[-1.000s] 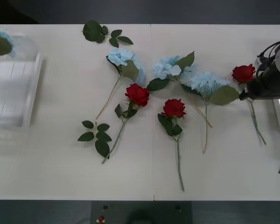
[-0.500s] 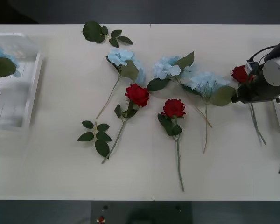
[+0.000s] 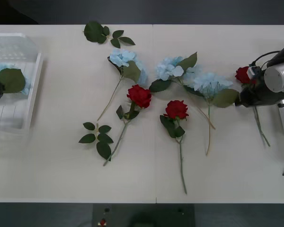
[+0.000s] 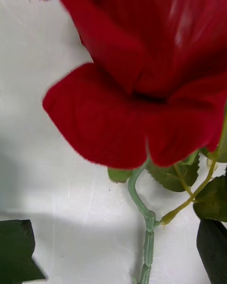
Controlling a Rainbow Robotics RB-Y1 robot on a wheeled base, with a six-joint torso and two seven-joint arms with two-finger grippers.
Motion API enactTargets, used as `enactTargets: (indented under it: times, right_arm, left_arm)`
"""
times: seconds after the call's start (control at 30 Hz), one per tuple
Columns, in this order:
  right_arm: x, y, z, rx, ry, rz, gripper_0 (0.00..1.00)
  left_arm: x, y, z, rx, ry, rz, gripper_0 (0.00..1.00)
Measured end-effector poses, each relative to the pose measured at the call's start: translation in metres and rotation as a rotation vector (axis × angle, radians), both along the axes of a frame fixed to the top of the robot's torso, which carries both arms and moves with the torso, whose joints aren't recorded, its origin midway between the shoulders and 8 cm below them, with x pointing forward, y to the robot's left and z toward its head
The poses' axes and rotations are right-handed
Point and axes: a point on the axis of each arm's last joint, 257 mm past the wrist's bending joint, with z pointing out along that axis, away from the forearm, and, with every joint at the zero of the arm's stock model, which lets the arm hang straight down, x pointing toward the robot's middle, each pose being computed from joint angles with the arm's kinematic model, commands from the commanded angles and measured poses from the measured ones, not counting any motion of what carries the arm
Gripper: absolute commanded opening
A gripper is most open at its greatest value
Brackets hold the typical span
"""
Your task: Put the red flowers into the right box and the blue flowers into the left box
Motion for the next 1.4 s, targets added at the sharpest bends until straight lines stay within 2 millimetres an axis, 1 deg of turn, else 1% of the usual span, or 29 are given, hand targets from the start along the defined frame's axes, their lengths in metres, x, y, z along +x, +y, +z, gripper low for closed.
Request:
enactTargets:
  times: [0.03,0.1,0.17,0.2,0.33,0.43,0.5,0.57,0.67,0.73,0.77,0.8,0.83,0.9,0.93,1.0,1.07,1.17,1.27,1.4]
  right_arm:
    - [-0.001,0.0,-0.002,0.0,0.003,-0.003,1.0]
    - [-0.001,0.0,-0.004,0.002,0.005,-0.007,1.0]
    - [0.001,0.001,-0.005,0.003,0.0,-0.008,1.0]
    - [0.002,0.001,-0.005,0.003,-0.004,-0.006,1.0]
    - [0.002,0.0,-0.006,-0.015,0.0,0.028,1.0]
    - [0.001,-0.003,-0.006,-0.016,0.003,0.029,1.0]
    - [0.001,-0.005,-0.007,-0.011,0.001,0.018,1.0]
    - [0.003,-0.007,-0.008,-0.009,-0.006,0.01,1.0]
    - [0.003,-0.008,-0.008,-0.007,-0.008,0.004,1.0]
    - [0.004,-0.007,-0.008,-0.004,-0.01,0.003,1.0]
    - [0.004,-0.008,-0.007,-0.004,-0.01,0.003,0.96]
    - [0.004,-0.008,-0.007,-0.004,-0.011,0.004,0.81]
    - [0.004,-0.007,-0.007,-0.004,-0.011,0.004,0.75]
    - [0.004,-0.007,-0.008,-0.004,-0.011,0.007,0.49]
    - [0.004,-0.007,-0.008,-0.004,-0.01,0.006,0.41]
    - [0.004,-0.006,-0.009,-0.002,-0.009,0.005,0.12]
    - [0.004,-0.006,-0.009,0.005,-0.008,0.0,0.0]
    - [0.004,-0.008,-0.01,0.004,-0.009,-0.003,0.0]
    - [0.006,-0.008,-0.009,-0.01,-0.014,0.026,0.0]
    - [0.006,-0.008,-0.008,-0.015,-0.015,0.039,0.0]
  left_arm:
    - [-0.002,-0.006,-0.003,-0.025,0.015,-0.008,1.0]
    - [-0.009,-0.018,-0.008,-0.054,0.058,-0.039,1.0]
    - [-0.017,-0.034,-0.005,-0.08,0.1,-0.077,1.0]
    - [-0.02,-0.042,0.001,-0.093,0.111,-0.095,1.0]
    - [-0.024,-0.071,0.036,-0.09,0.134,-0.16,1.0]
    - [-0.025,-0.104,0.063,-0.097,0.157,-0.235,1.0]
    - [-0.021,-0.122,0.079,-0.093,0.168,-0.274,1.0]
    - [-0.014,-0.141,0.092,-0.081,0.167,-0.311,1.0]
    - [-0.001,-0.178,0.1,-0.085,0.158,-0.37,1.0]
    - [0.006,-0.204,0.095,-0.103,0.159,-0.407,1.0]
    - [0.011,-0.217,0.09,-0.112,0.158,-0.421,1.0]
    - [0.017,-0.229,0.084,-0.116,0.157,-0.431,1.0]
    - [0.022,-0.241,0.076,-0.113,0.155,-0.439,1.0]
    - [0.033,-0.258,0.058,-0.086,0.16,-0.441,1.0]
    - [0.037,-0.268,0.049,-0.075,0.165,-0.445,1.0]
    - [0.047,-0.285,0.03,-0.053,0.174,-0.452,1.0]
    - [0.055,-0.299,0.013,-0.032,0.19,-0.459,1.0]
    - [0.067,-0.315,-0.004,0.005,0.204,-0.469,1.0]
    - [0.077,-0.331,-0.014,0.036,0.189,-0.497,1.0]
    - [0.085,-0.353,-0.023,0.025,0.166,-0.504,1.0]
